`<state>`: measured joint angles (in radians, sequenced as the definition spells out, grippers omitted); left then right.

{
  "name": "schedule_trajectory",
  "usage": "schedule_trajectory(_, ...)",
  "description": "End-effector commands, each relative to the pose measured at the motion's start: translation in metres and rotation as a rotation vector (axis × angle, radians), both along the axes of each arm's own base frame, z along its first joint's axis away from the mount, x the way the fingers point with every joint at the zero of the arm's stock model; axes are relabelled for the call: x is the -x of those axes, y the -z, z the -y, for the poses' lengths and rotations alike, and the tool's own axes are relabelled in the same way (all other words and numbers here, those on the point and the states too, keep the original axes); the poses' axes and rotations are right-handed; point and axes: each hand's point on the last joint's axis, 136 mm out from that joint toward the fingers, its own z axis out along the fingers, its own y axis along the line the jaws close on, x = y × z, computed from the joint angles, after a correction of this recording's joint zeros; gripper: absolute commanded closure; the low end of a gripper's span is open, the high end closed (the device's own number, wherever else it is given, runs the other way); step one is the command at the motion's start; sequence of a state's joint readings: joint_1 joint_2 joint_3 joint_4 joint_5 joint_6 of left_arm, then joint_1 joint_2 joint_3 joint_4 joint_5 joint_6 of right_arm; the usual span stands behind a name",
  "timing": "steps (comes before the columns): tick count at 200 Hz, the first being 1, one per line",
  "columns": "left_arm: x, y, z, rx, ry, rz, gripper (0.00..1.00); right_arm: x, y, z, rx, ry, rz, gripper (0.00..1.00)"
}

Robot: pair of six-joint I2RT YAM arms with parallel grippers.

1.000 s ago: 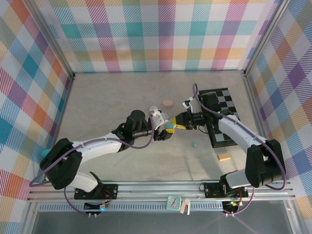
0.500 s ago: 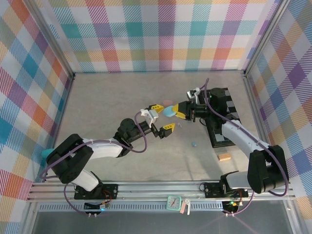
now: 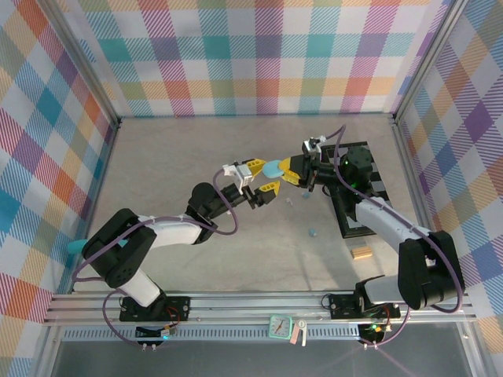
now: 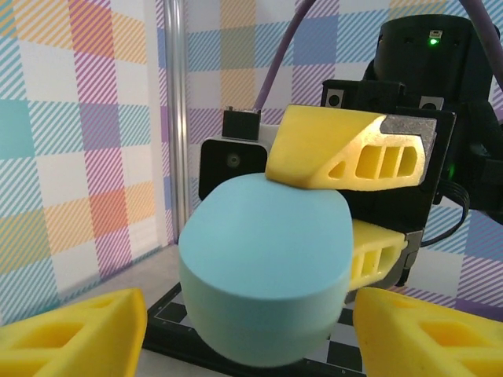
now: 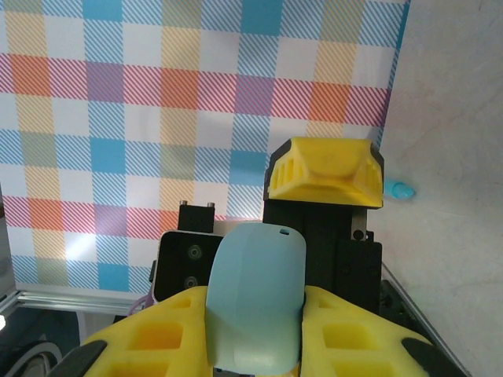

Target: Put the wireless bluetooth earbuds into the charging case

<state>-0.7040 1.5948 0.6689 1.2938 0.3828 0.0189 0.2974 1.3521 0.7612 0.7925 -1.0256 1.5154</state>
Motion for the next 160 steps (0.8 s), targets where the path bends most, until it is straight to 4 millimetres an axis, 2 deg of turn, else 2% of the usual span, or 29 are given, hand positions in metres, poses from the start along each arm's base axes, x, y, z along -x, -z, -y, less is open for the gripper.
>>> schedule_trajectory(1,0.0072,-0.0253,0.0041,0.057,0.063,0.063,0.36,0.0014,-0.0108,0.001,-0.033,0.005,0.04,0.87)
schedule_trajectory(48,0.0102,-0.0309,0.009,0.059,0.1,0.078,0.46,0.0034,-0.0101,0.0017,-0.03,0.007,0.047,0.87)
schedule_trajectory(137,0.0149,-0.0277,0.0095,0.051,0.121,0.074,0.69,0.0017,-0.0089,0.0016,-0.024,0.012,0.034,0.87)
schedule_trajectory(151,0.0149,-0.0274,0.0092,0.05,0.119,0.076,0.72,0.0012,-0.0091,0.0019,-0.021,0.016,0.035,0.84)
schedule_trajectory(160,0.0152,-0.0275,0.009,0.049,0.119,0.078,0.72,0.0016,-0.0083,0.002,-0.014,0.019,0.039,0.78)
